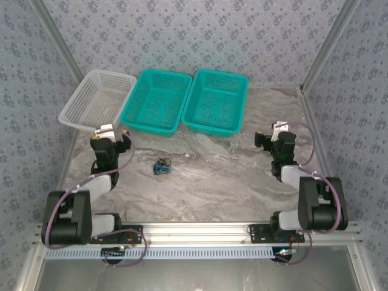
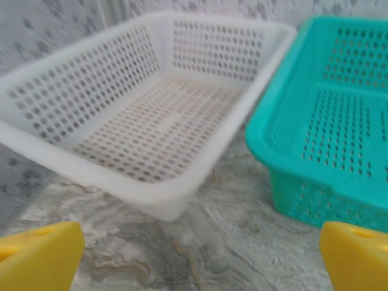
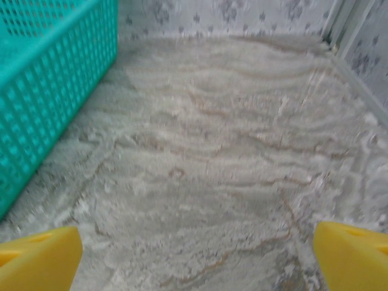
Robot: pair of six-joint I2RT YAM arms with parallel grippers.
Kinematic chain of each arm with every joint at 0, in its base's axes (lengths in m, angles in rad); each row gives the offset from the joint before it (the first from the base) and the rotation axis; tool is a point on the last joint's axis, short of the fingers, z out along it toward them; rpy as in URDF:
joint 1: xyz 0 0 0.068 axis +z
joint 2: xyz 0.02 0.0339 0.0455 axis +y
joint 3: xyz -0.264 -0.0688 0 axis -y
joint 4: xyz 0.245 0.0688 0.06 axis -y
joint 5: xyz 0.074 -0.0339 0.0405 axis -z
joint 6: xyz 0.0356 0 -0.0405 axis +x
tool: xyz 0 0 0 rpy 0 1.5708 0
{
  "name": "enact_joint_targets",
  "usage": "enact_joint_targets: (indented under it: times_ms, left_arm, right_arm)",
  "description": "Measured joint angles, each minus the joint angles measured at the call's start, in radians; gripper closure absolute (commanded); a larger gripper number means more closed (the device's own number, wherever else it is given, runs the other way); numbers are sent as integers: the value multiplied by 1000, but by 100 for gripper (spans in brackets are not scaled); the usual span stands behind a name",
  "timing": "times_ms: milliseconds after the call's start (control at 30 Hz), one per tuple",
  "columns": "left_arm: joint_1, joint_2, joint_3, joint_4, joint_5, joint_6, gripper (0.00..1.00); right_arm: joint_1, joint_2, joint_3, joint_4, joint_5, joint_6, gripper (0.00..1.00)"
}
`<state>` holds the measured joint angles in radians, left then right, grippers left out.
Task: Untangle the cables
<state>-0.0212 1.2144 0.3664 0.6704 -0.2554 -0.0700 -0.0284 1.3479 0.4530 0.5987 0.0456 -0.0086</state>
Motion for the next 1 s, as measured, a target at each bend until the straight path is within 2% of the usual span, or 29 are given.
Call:
enact_joint_targets:
  times_ms: [167,333,433,567,667,833,1000]
  left_arm:
    - [-1,-205,2,-211,-88,-116,1]
    - [-1,-410,23,-502,-153,-350,1]
    - [-1,-468,61,-671,-141,-506,1]
    - [-19,-436,109,-828,-49,-649,1]
    - [-105,-346,168,-940,-2,-690,1]
    - [-332,-229,268,-1041,19,-690,1]
    - [-460,-158,315,-1095,43,-700,1]
  right_arm:
    - [1,-113,56,-151,51,68,0]
    - [5,-211,159,-370,94,186,0]
    - [8,-282,162,-456,110,263,0]
    - [8,-386,128,-523,95,357,0]
    - [8,-457,101,-559,75,401,0]
    - [8,-549,68,-621,76,436,0]
    - [7,-588,44,-649,73,458,0]
